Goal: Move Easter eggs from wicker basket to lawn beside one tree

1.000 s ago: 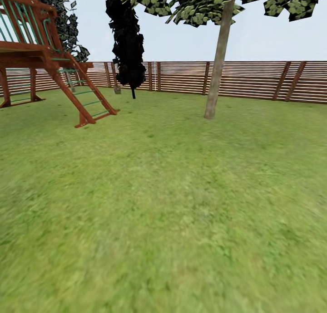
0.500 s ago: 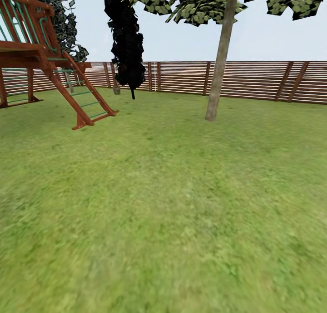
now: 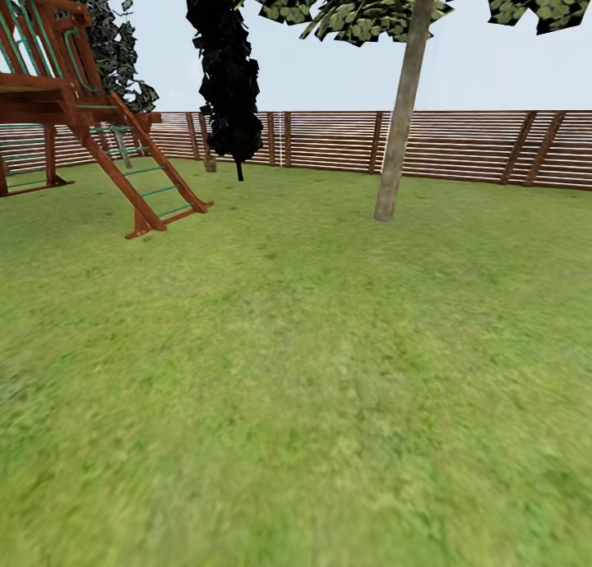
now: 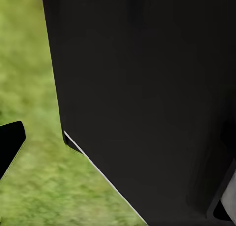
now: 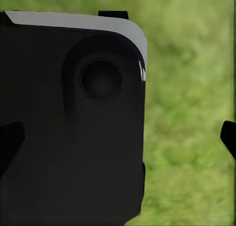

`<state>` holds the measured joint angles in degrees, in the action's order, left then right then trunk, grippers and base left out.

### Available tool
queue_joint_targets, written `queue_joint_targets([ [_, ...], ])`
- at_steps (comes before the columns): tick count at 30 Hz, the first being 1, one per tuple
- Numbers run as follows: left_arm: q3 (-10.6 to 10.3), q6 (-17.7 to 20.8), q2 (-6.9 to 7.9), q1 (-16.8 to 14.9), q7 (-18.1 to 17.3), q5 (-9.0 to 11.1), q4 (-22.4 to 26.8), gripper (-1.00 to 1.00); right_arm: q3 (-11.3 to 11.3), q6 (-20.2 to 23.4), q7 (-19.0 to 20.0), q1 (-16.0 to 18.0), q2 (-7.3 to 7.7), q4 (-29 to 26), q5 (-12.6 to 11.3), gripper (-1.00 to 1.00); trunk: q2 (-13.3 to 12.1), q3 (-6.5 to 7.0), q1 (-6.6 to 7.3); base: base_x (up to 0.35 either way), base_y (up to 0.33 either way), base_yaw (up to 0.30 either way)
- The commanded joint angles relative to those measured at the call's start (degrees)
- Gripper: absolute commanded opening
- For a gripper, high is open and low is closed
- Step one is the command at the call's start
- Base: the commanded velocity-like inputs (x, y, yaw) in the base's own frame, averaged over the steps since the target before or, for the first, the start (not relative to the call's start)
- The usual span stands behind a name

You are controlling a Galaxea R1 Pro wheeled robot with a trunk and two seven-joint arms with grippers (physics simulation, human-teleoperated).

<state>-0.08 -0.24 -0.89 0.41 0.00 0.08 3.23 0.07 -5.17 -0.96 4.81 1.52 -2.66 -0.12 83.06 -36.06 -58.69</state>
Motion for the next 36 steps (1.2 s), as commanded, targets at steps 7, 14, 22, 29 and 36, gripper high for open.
queue_joint_targets([
  [7, 0.0, 0.0, -0.03, 0.0, 0.0, 0.0, 0.1, 1.0, 0.0, -0.2, -0.1, 0.0, -0.1, 0.1, -0.1, 1.0, 0.0, -0.04, -0.04, 0.34, 0.0, 0.0],
  [14, 0.0, 0.0, 0.01, 0.0, 0.0, 0.0, 0.1, 1.0, 0.0, -0.2, -0.1, 0.0, -0.05, 0.0, 0.0, 1.0, 0.0, -0.04, -0.04, 0.34, 0.0, 0.0],
  [22, 0.0, 0.0, 0.0, 0.0, 0.0, 0.0, 0.1, 1.0, 0.0, -0.2, -0.1, 0.0, -0.11, 0.1, -0.1, 1.0, 0.0, -0.04, -0.04, 0.34, 0.0, 0.0],
  [29, 0.0, 0.0, -0.01, 0.0, 0.0, 0.0, 0.1, 1.0, 0.0, -0.2, -0.1, 0.0, -0.1, 0.0, 0.0, 1.0, 0.0, -0.04, -0.04, 0.34, 0.0, 0.0],
  [36, 0.0, 0.0, 0.01, 0.0, 0.0, 0.0, 0.1, 1.0, 0.0, -0.2, -0.1, 0.0, -0.11, 0.0, 0.0, 1.0, 0.0, -0.04, -0.04, 0.34, 0.0, 0.0],
])
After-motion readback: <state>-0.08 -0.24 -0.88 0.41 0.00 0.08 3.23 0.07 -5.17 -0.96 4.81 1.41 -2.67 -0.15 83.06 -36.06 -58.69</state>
